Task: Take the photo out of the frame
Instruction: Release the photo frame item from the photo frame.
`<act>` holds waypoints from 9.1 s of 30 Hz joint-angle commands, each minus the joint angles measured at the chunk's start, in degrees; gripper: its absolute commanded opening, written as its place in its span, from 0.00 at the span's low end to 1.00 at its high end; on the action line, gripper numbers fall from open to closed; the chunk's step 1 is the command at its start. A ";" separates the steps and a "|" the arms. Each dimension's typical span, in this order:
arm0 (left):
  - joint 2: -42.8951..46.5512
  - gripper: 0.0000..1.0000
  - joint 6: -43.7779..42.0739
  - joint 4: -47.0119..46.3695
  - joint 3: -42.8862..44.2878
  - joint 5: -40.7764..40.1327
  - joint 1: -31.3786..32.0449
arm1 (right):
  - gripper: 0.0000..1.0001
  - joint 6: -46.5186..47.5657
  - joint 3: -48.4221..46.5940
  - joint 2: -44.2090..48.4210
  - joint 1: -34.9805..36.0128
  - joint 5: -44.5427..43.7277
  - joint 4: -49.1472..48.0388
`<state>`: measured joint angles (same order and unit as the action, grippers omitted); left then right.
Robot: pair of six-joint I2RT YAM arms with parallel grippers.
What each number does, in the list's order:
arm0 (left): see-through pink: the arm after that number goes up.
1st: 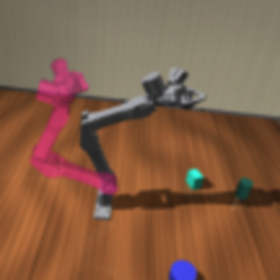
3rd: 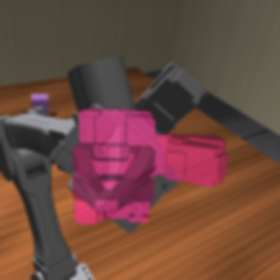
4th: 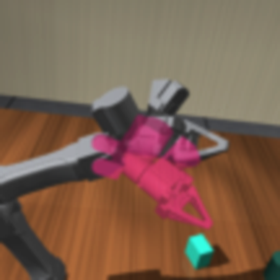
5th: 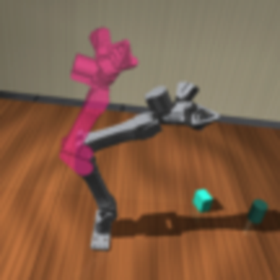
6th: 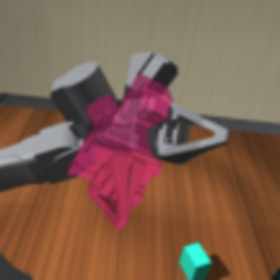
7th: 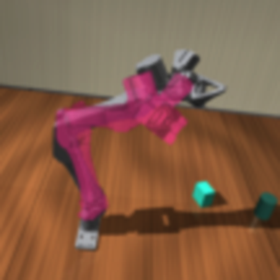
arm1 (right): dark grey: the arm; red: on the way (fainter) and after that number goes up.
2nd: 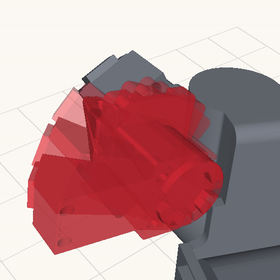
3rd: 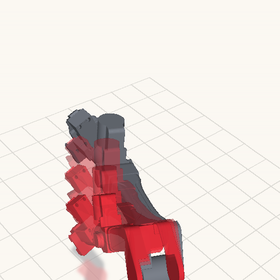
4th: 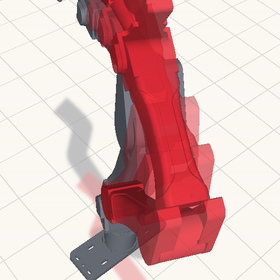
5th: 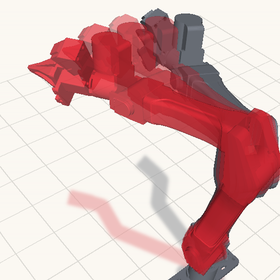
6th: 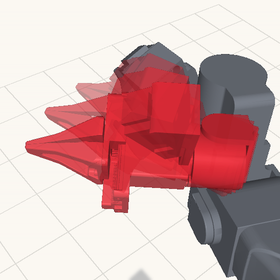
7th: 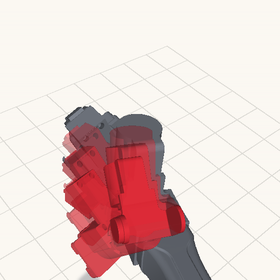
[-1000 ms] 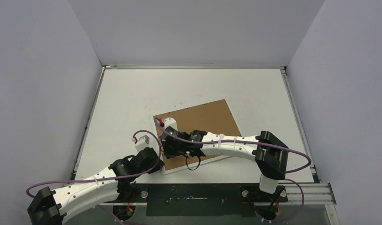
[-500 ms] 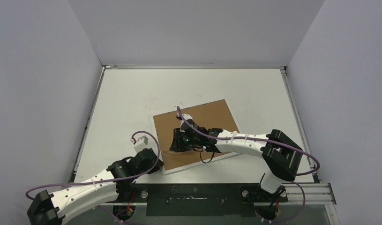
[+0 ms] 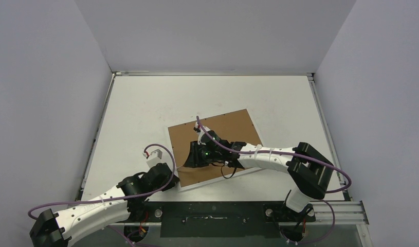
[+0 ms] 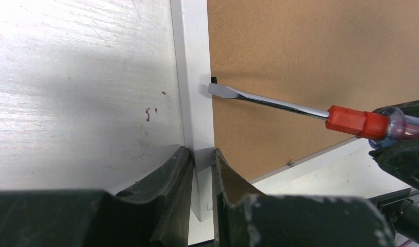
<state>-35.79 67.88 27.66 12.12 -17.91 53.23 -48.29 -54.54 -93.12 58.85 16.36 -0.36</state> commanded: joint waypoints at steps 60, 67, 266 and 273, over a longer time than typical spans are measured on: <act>-2.15 0.00 -1.09 3.45 -0.99 -0.37 0.38 | 0.00 8.65 -12.43 -5.14 5.88 -7.98 11.51; -2.04 0.00 -0.91 3.43 -1.07 -0.53 0.38 | 0.00 11.54 -23.83 -10.05 11.85 -16.10 22.96; -17.53 0.00 -9.03 -18.10 -4.23 14.40 -26.87 | 0.00 9.64 -24.98 -31.83 -16.61 33.49 -4.31; -15.63 0.00 -8.81 -17.08 -4.56 13.87 -27.11 | 0.00 19.19 -30.99 -31.42 -14.96 29.69 9.93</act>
<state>-50.74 60.42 2.24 9.76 -4.14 26.15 -38.65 -80.62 -123.44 39.97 49.21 -3.31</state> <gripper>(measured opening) 0.119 0.260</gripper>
